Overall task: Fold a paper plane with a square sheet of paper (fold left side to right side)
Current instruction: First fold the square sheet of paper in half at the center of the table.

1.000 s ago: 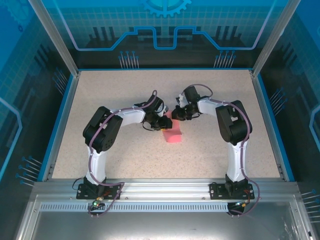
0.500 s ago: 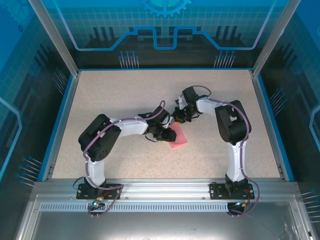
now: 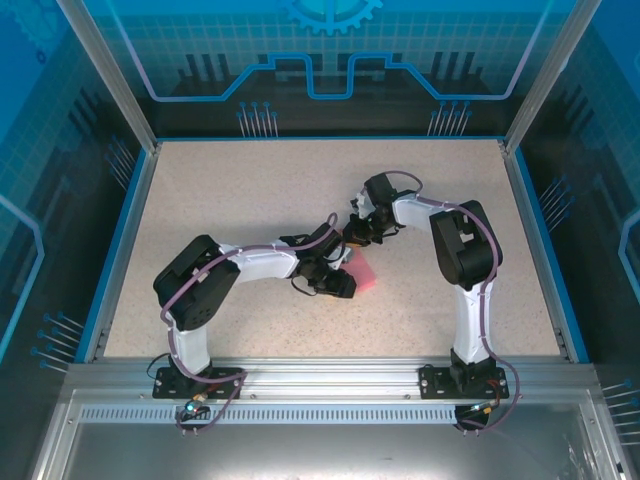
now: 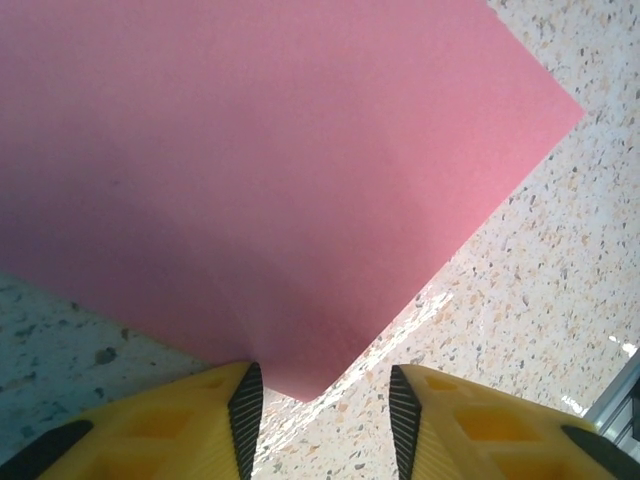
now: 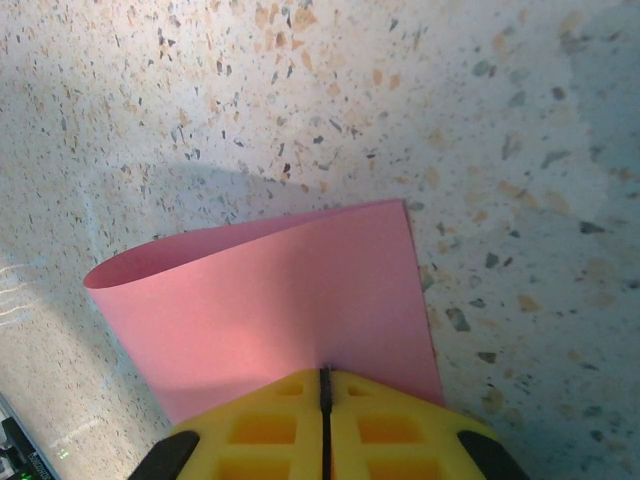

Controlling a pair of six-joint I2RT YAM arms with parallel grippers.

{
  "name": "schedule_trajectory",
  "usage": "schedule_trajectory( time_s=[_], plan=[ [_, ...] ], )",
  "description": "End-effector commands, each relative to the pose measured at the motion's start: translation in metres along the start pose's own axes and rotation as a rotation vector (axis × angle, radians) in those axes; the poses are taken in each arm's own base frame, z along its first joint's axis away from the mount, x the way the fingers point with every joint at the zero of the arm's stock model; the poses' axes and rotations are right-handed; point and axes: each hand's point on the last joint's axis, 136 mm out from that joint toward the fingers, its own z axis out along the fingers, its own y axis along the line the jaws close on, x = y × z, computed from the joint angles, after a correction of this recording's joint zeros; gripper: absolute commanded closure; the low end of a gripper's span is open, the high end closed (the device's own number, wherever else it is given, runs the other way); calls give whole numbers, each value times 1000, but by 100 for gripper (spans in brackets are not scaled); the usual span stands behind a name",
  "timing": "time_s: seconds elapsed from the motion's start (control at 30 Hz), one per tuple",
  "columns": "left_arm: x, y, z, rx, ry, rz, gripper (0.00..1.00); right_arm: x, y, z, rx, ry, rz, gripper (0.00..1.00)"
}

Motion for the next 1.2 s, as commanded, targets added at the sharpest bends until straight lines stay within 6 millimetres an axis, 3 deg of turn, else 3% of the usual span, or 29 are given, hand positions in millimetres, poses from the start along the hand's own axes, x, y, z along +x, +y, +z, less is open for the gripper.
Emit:
schedule_trajectory(
  time_s=[0.0, 0.27, 0.4, 0.73, 1.03, 1.17],
  plan=[
    [27, -11, -4, 51, 73, 26, 57, 5, -33, 14, 106, 19, 52, 92],
    [0, -12, -41, 139, -92, -2, 58, 5, -32, 11, 111, 13, 48, 92],
    [-7, -21, -33, 186, -73, 32, 59, 4, -32, 10, 110, 10, 48, 92],
    [-20, -18, -6, 194, -34, 79, 59, 4, -31, 8, 108, 7, 42, 92],
    [16, 0, 7, 136, 85, 39, 59, 3, -28, 4, 109, 2, 38, 92],
    [34, -4, 8, 156, 114, 46, 59, 3, -29, 3, 112, 3, 40, 92]
  ],
)
